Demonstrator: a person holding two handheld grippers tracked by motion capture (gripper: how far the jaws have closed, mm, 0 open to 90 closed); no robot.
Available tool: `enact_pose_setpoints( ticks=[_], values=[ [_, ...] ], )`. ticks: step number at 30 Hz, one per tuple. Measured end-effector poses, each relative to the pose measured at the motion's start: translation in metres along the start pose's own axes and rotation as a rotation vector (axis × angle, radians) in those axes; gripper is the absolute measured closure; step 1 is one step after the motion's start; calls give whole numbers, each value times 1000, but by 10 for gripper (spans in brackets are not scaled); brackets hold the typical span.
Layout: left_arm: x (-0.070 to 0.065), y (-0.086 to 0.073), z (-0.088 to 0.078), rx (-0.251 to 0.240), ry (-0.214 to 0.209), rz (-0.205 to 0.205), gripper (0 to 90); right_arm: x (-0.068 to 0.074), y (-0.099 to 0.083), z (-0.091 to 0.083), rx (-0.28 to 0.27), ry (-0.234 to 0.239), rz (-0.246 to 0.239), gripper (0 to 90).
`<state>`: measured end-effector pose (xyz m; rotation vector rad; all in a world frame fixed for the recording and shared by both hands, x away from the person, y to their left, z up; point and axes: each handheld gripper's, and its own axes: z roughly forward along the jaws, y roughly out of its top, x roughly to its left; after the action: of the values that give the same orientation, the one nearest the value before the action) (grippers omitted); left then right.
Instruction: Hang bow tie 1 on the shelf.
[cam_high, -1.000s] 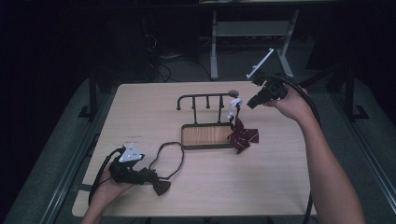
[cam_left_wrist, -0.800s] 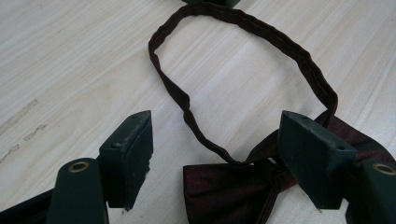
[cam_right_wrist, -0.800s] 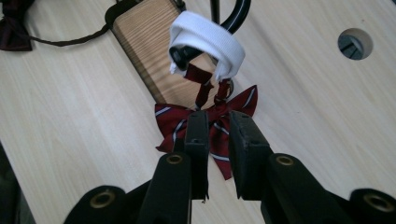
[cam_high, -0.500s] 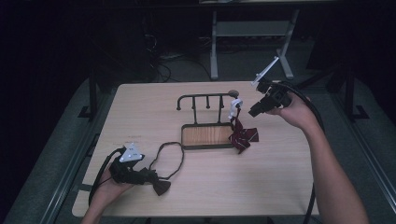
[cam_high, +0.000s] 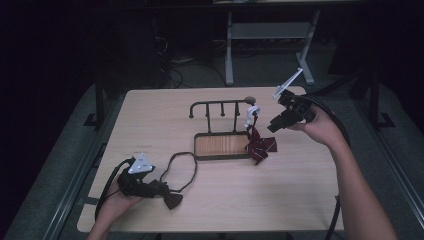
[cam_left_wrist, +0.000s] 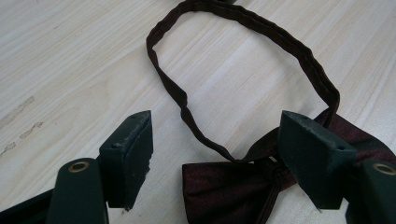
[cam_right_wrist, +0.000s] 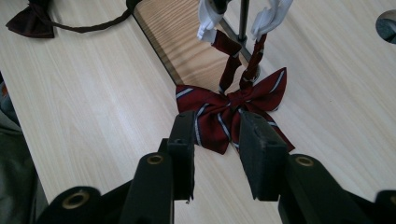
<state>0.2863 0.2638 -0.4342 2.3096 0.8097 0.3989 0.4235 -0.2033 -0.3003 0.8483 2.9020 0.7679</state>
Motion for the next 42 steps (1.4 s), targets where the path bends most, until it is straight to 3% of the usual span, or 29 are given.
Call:
enact_pose_setpoints(
  ticks=[13, 20, 42],
  values=[
    [1, -1, 0, 1, 2, -5, 276, 1, -22, 12, -20, 26, 29, 575],
    [1, -1, 0, 4, 0, -4, 276, 2, -37, 21, -38, 33, 69, 516],
    [0, -1, 1, 8, 0, 1, 273, 6, -70, 45, -42, 40, 101, 422]
  ],
)
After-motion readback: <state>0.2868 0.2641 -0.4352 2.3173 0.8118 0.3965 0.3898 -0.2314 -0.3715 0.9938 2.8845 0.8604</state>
